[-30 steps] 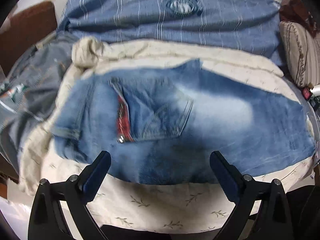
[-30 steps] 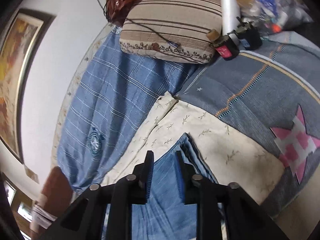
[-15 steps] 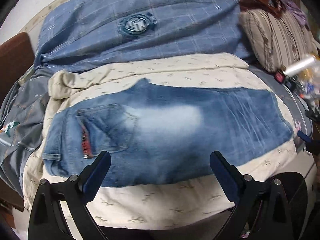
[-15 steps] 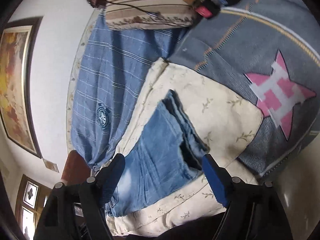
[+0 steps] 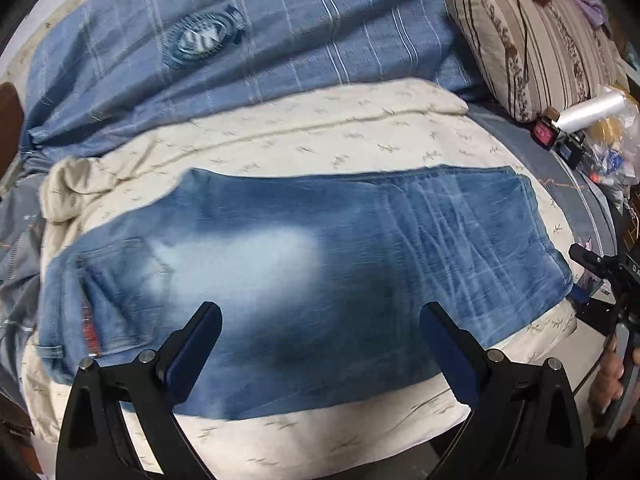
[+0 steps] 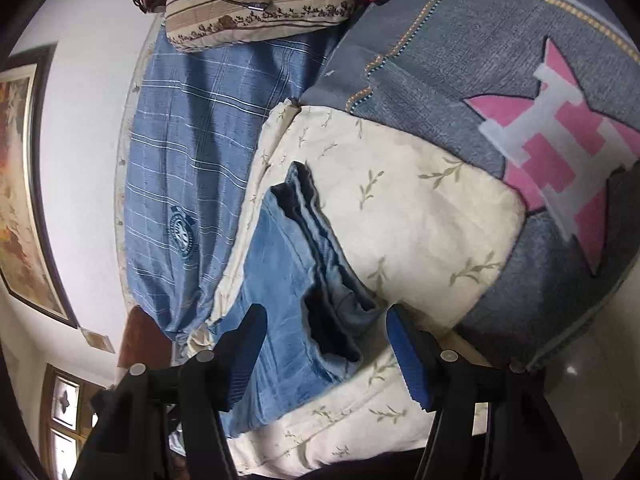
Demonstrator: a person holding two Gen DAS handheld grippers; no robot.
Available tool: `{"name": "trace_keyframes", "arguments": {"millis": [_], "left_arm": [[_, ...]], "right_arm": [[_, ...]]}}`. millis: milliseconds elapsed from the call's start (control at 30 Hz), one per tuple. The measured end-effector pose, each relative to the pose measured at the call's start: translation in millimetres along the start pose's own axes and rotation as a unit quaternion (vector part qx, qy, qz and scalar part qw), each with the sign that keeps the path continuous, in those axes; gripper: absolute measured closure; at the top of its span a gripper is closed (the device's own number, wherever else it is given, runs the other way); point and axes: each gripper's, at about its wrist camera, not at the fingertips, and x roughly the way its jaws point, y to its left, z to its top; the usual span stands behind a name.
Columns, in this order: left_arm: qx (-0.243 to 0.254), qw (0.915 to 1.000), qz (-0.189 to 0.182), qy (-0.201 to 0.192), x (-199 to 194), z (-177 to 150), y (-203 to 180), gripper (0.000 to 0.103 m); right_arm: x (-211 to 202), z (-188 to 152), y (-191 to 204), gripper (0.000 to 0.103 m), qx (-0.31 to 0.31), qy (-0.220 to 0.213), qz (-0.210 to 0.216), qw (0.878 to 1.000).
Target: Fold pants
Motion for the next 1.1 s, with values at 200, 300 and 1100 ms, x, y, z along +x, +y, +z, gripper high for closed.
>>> {"name": "trace_keyframes", "arguments": {"millis": [200, 300, 1100], "left_arm": [[0.017, 0.9997, -0.001, 0.018, 33, 27, -32, 0.004], [0.032, 0.9992, 0.005, 0.026, 54, 43, -48, 0.004], [0.035, 0.9994, 0.007, 0.002, 87, 95, -79, 0.004]], "right_arm": [[4, 5, 2, 0.038, -0.015, -0.003, 0.030, 0.999], [5, 6, -1, 0.052, -0.032, -0.006, 0.047, 0.998], [22, 3, 34, 0.071, -0.146, 0.012, -0.032, 0.989]]}}
